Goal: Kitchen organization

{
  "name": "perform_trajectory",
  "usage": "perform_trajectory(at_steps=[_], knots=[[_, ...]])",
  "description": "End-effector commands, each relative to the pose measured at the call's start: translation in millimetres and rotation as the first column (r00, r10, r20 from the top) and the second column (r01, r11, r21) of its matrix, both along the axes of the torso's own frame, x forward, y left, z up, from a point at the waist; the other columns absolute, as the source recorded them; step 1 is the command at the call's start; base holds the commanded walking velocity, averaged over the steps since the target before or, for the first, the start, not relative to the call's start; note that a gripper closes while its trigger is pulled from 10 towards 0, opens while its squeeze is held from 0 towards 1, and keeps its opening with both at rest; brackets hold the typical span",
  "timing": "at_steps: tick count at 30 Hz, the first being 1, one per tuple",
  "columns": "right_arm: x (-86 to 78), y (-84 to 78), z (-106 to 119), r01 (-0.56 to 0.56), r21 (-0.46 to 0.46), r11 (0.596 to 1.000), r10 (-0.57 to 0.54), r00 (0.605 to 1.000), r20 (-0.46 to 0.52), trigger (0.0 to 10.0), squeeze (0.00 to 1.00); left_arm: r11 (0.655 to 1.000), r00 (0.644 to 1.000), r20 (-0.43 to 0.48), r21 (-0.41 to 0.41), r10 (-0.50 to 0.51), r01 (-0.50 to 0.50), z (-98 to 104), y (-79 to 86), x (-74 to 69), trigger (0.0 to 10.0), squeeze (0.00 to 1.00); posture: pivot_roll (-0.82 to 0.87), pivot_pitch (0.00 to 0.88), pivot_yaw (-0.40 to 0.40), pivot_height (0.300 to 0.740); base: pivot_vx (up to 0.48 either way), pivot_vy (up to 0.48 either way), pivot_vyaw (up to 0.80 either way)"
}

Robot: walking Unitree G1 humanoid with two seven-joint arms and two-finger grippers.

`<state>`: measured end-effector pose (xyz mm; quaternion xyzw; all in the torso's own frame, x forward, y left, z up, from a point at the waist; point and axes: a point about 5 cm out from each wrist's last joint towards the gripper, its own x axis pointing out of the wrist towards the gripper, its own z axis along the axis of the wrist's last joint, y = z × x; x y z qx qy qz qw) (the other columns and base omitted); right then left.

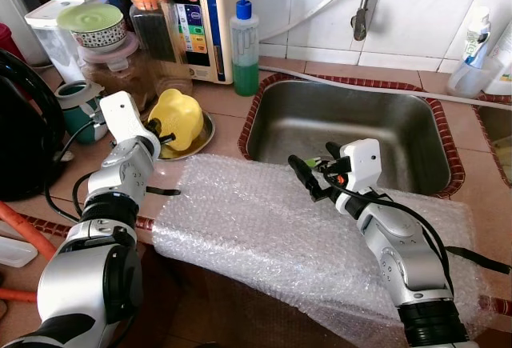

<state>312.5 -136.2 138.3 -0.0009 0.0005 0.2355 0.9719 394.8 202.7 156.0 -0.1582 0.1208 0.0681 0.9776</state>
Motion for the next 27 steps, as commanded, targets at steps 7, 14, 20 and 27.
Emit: perform_trajectory(at_steps=[7, 14, 20, 27], knots=[[10.2, -18.8, 18, 0.022, -0.085, 0.996, -0.016, 0.997, 0.07, 10.0, 0.0, 0.986, 0.985, 0.11, 0.119, -0.131, 0.118, 7, -7.6, -1.9, 0.0, 0.0, 0.05, 0.041, 0.095, 0.74, 0.0, 0.0, 0.0], [18.1, -31.6, 28, 0.026, -0.154, 0.988, -0.009, 0.994, 0.11, 10.0, 0.0, 0.98, 0.97, 0.164, 0.126, -0.177, 0.157, 13, -16.2, -2.2, 0.0, 0.0, 0.05, 0.039, 0.095, 0.74, 0.0, 0.0, 0.0], [29.8, -44.0, 41, 0.045, -0.232, 0.972, -0.009, 0.988, 0.152, 10.0, 0.0, 0.969, 0.947, 0.245, 0.188, -0.206, 0.162, 21, -23.4, -4.0, 0.0, 0.0, 0.05, 0.038, 0.093, 0.74, 0.0, 0.0, 0.0], [40.3, -50.3, 55, 0.113, -0.183, 0.977, -0.075, 0.976, 0.203, 10.0, 0.0, 0.951, 0.92, 0.305, 0.261, -0.246, 0.168, 25, -30.9, -9.5, 0.0, 0.0, 0.06, 0.035, 0.087, 0.74, 0.0, 0.0, 0.0]])
